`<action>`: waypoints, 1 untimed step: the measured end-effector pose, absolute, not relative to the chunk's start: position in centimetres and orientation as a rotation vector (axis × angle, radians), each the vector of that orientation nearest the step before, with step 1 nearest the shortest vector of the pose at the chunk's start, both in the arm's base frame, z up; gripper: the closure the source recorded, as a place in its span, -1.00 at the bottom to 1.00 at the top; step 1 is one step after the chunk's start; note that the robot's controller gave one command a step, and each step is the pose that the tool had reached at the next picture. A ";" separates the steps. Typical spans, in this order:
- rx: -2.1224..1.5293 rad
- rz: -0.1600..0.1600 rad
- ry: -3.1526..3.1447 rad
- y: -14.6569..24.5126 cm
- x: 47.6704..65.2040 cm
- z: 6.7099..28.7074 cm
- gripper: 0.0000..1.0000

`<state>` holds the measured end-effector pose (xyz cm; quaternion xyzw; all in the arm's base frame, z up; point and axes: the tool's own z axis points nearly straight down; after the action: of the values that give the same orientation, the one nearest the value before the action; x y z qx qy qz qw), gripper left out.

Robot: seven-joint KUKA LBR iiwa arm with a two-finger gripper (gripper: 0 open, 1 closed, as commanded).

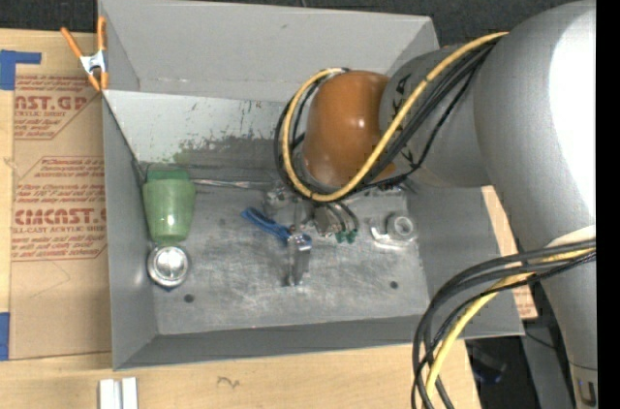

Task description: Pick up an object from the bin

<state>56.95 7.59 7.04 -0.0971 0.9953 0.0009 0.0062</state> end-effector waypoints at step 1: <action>-0.303 0.003 3.114 7.6 57.1 7.3 1.00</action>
Offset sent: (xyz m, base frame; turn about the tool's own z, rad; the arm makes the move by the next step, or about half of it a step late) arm 0.0000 0.0000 0.0000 0.0000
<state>57.08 7.59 7.34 -0.0969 0.9953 0.0010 0.0066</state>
